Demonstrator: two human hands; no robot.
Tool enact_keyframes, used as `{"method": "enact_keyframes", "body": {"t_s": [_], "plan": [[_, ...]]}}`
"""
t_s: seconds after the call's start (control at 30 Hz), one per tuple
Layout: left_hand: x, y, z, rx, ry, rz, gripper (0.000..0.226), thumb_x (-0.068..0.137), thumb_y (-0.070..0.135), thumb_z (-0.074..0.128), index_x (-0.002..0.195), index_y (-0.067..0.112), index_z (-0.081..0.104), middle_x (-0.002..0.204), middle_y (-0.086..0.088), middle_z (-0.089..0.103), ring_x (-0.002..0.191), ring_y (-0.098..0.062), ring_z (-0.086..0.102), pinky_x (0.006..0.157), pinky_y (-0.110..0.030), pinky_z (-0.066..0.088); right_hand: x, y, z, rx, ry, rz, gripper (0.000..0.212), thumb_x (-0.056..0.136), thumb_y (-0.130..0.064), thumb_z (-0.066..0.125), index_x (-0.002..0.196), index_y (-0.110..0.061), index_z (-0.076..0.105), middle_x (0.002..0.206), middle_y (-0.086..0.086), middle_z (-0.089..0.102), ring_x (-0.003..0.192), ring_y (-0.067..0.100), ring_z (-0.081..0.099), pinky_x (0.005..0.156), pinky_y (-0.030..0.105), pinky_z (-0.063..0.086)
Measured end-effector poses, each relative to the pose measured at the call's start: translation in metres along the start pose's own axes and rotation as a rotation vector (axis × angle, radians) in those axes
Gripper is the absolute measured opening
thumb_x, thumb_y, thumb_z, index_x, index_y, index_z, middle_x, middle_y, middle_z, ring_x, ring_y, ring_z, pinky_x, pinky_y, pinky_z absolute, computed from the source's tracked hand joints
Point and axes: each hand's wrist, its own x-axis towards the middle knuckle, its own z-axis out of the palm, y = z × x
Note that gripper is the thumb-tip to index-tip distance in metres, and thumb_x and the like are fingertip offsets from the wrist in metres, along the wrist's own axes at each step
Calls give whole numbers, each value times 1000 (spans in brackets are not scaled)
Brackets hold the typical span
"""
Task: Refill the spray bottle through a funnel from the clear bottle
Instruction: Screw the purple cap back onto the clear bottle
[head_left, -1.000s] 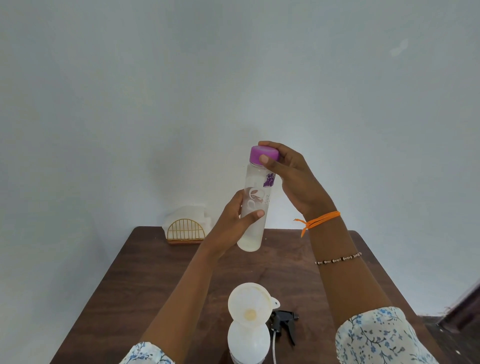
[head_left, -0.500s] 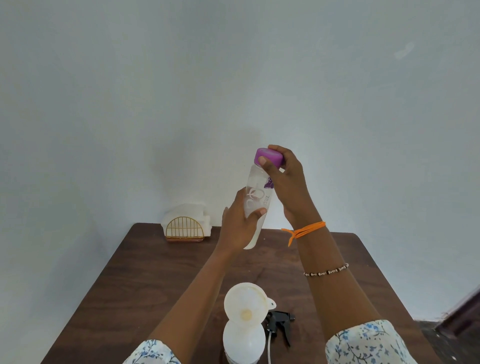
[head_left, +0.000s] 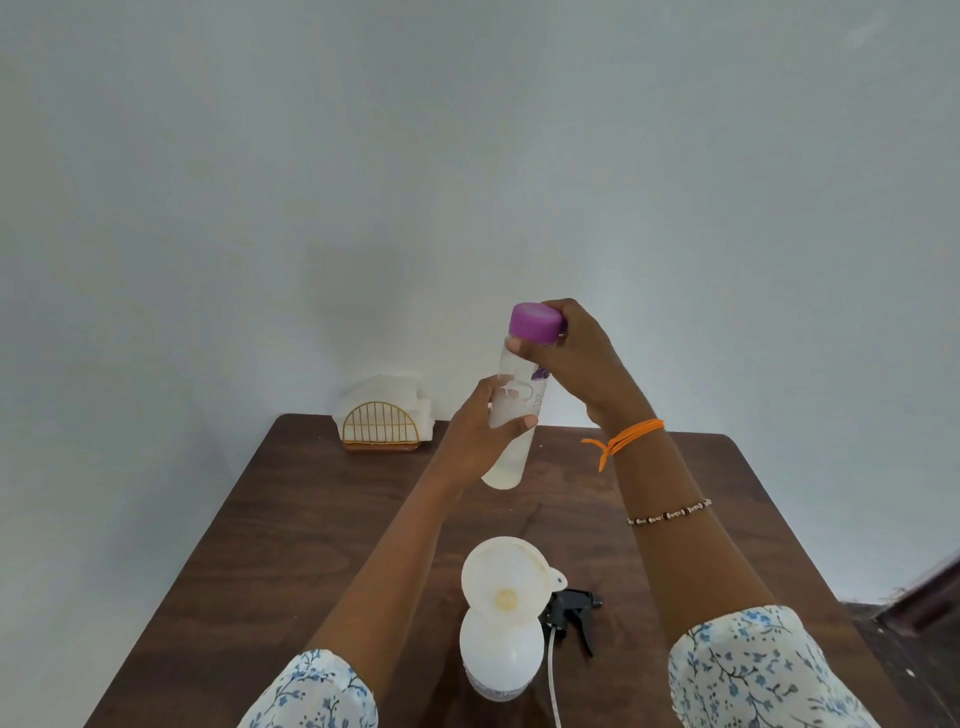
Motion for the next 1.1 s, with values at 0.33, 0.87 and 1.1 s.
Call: {"method": "enact_keyframes", "body": {"t_s": [0.33, 0.87, 1.1], "plan": [[17, -62, -14, -59, -3, -331, 51, 89, 27, 60, 135, 18, 40, 138, -1, 47, 119, -18, 50, 89, -28, 39, 31, 63, 53, -121, 47, 5, 53, 71, -18, 79, 113, -10, 48, 109, 4, 57, 95, 21, 55, 78, 36, 54], [64, -124, -24, -166, 194, -478, 33, 92, 18, 55, 124, 21, 51, 115, 5, 58, 106, -9, 53, 79, -18, 41, 107, 174, 115, -144, 120, 50, 57, 68, -9, 79, 117, -4, 48, 115, 12, 56, 103, 25, 54, 78, 22, 43], [77, -137, -19, -184, 184, -495, 30, 92, 21, 55, 121, 26, 52, 116, 7, 59, 108, -9, 53, 82, -20, 39, 130, 184, 123, -168, 156, -2, 61, 71, -13, 76, 124, -15, 43, 120, 6, 53, 95, 16, 51, 68, 15, 42]]}}
